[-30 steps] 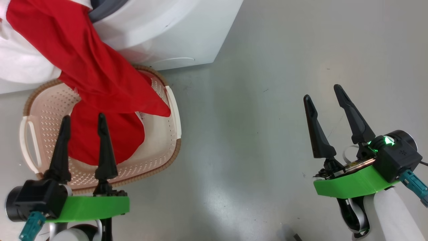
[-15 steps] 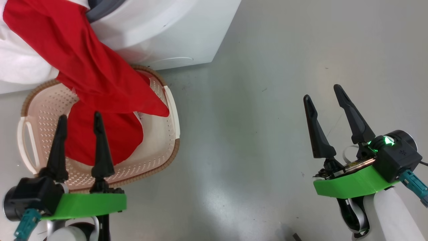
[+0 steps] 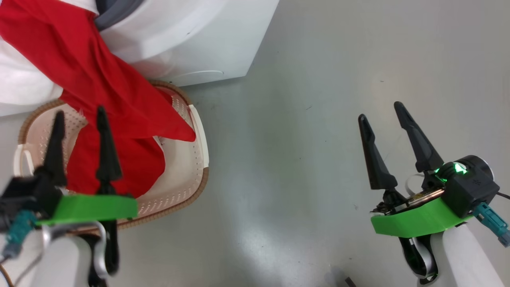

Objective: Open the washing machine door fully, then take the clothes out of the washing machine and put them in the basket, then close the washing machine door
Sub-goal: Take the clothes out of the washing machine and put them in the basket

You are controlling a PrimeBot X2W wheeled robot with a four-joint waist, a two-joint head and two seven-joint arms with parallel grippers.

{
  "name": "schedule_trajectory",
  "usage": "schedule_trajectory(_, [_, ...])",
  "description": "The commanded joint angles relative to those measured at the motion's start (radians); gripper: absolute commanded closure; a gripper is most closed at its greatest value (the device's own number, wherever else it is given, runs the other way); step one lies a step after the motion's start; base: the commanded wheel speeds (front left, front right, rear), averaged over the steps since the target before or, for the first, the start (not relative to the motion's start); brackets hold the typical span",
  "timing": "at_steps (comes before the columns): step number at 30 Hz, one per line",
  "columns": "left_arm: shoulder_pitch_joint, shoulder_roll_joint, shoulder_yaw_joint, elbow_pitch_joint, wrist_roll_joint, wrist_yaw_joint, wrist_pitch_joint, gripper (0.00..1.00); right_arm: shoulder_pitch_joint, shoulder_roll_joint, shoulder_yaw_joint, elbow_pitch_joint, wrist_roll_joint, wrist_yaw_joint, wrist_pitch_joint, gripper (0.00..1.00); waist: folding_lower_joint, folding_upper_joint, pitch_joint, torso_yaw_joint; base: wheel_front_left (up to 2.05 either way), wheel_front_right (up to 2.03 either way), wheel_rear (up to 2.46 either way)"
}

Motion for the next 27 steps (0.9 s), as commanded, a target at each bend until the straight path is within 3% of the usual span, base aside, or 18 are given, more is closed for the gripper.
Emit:
schedule_trajectory(1, [-0.023, 0.030, 0.034, -0.010, -0.001, -0.009, 0.001, 0.00, 0.014, -0.007, 0.027, -0.019, 0.008, 0.005, -0.006, 0.00, 0.0000, 0.0000, 0.000, -0.003, 0.00, 0.00, 0.00])
schedule_trajectory(19, [-0.361, 0.155, 0.089, 0.358, -0.004, -0.033, -0.021, 0.00, 0.009, -0.007, 0.050, -0.011, 0.021, 0.005, -0.006, 0.00, 0.0000, 0.0000, 0.006, -0.049, 0.00, 0.00, 0.00])
schedule_trajectory(27, [-0.452, 0.172, 0.090, 0.475, -0.012, -0.051, -0.037, 0.00, 0.003, -0.007, 0.052, -0.011, 0.025, 0.005, -0.006, 0.00, 0.0000, 0.0000, 0.016, -0.055, 0.00, 0.00, 0.00])
